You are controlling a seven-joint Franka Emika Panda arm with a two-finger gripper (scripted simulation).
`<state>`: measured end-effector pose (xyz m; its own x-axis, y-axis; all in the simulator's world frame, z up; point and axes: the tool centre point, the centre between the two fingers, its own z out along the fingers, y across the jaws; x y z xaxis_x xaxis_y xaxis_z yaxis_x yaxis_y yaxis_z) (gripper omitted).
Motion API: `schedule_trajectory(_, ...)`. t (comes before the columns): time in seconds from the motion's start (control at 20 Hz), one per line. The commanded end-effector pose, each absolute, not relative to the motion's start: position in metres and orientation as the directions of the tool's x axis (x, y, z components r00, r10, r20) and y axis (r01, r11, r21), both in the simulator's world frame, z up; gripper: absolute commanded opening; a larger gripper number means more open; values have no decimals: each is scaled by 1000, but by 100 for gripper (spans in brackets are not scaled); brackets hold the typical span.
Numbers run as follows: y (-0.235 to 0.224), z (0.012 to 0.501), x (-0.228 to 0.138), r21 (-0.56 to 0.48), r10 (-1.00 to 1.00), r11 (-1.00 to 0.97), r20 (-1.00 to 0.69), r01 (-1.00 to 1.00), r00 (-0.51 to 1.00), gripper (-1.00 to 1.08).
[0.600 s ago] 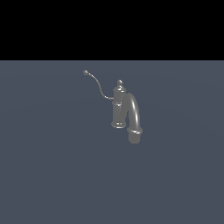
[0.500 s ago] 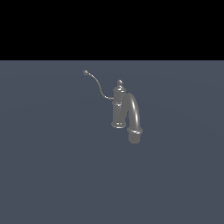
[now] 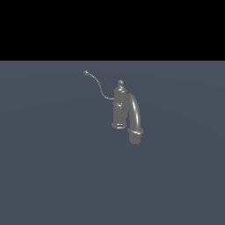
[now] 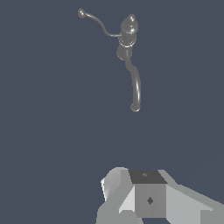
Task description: Turn on the faucet by rotating a designated handle.
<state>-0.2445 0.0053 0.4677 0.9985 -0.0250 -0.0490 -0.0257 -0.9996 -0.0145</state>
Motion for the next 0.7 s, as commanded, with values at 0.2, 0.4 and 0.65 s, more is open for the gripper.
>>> schedule_trajectory(0.2,6,468,-241,-15,-38,-999,-49,-38,998,-100)
schedule_trajectory(0.4,7,467,-234,-15,-68,-998,-49,-69,997,-100)
schedule_trajectory(0.65,9,465,-217,-16,-131,-991,-48,-132,990,-100)
